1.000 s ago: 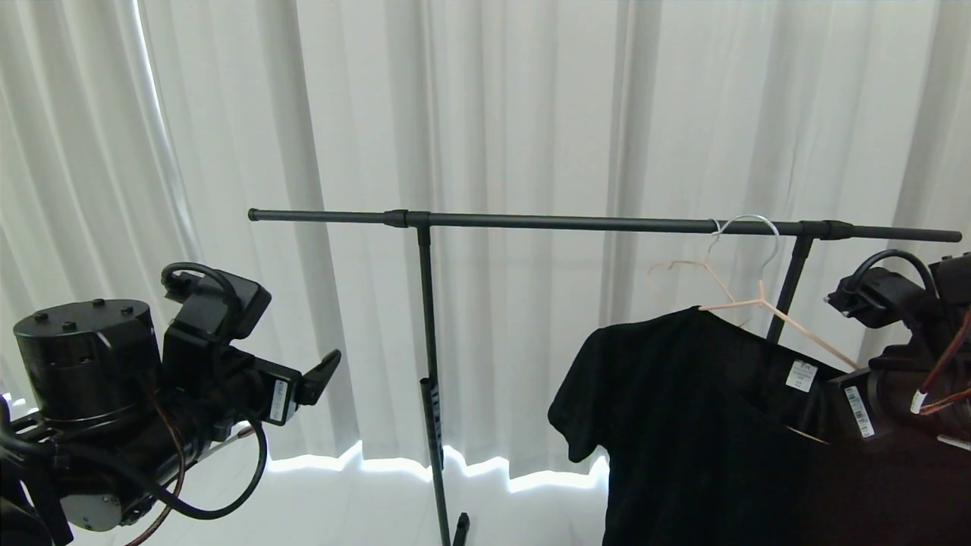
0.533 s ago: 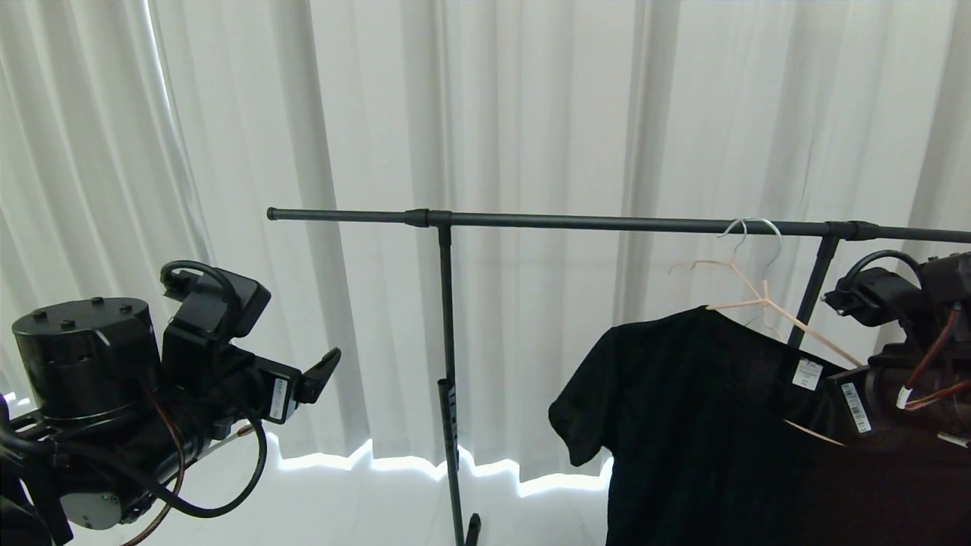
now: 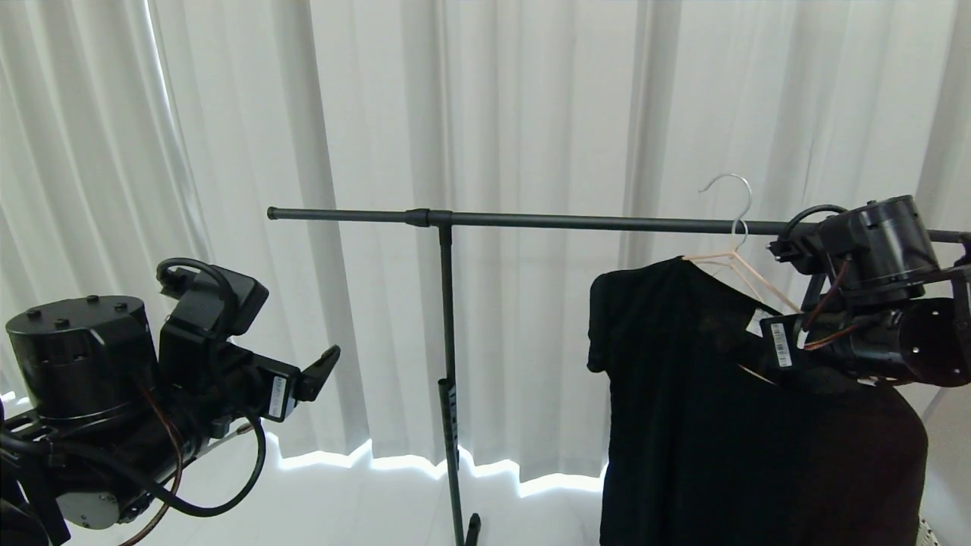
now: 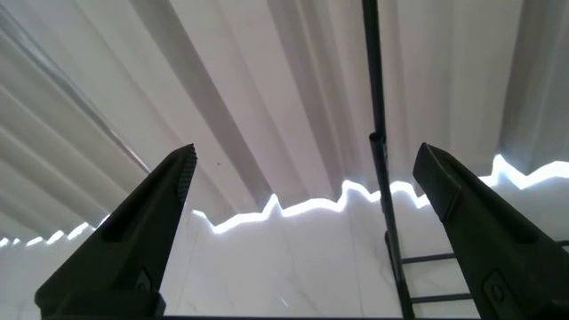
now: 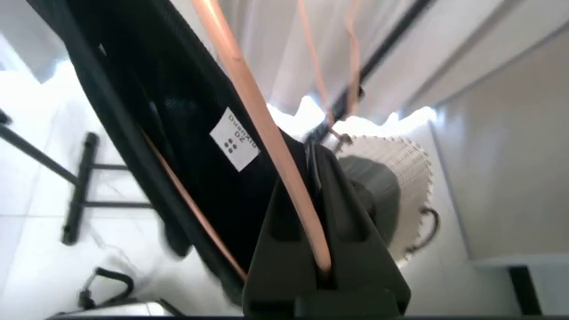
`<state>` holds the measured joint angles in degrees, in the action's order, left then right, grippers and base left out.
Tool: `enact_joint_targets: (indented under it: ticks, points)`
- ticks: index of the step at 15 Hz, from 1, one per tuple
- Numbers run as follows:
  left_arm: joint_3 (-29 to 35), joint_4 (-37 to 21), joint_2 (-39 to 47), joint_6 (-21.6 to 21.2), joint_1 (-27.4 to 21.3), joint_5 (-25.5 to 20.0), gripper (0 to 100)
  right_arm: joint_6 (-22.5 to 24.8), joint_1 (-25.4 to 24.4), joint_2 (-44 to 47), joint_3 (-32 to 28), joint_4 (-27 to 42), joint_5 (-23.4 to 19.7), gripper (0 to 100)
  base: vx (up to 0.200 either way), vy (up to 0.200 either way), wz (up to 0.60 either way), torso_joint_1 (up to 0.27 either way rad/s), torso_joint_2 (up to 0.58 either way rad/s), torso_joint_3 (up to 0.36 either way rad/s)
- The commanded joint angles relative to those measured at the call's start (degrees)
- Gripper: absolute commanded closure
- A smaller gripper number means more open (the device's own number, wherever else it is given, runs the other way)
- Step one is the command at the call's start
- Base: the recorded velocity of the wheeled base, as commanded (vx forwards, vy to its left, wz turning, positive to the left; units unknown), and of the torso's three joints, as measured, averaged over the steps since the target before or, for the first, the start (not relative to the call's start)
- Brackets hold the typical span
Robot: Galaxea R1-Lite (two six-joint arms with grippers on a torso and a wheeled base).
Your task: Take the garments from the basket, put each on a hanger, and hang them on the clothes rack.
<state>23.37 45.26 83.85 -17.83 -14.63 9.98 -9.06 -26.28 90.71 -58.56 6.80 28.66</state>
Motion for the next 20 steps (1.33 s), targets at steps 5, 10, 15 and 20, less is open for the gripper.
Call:
enact_joint_targets:
  ticks: [5,10,15,20]
  points:
    - [0.2,0.0,-0.5,0.1,-0.1,-0.1,0,0.0,-1.5,2.5,-0.6,0.0,1.9,100,0.040,0.000,0.00,0.000,0.00,0.000]
    - [0.2,0.0,-0.4,0.0,-0.8,-0.1,0,0.0,-1.9,2.9,-0.6,-0.1,3.7,100,0.200,0.000,0.00,0.001,0.00,0.002]
    - [0.2,0.0,-0.4,0.0,-0.8,-0.1,0,0.0,-2.5,2.8,-0.5,-0.1,3.8,100,0.200,0.000,0.00,0.004,0.00,-0.001]
    - [0.4,0.4,-0.6,0.1,-0.8,-0.2,0,-0.3,-3.7,2.8,1.7,-0.2,3.8,100,0.120,0.000,0.00,0.002,0.01,0.000]
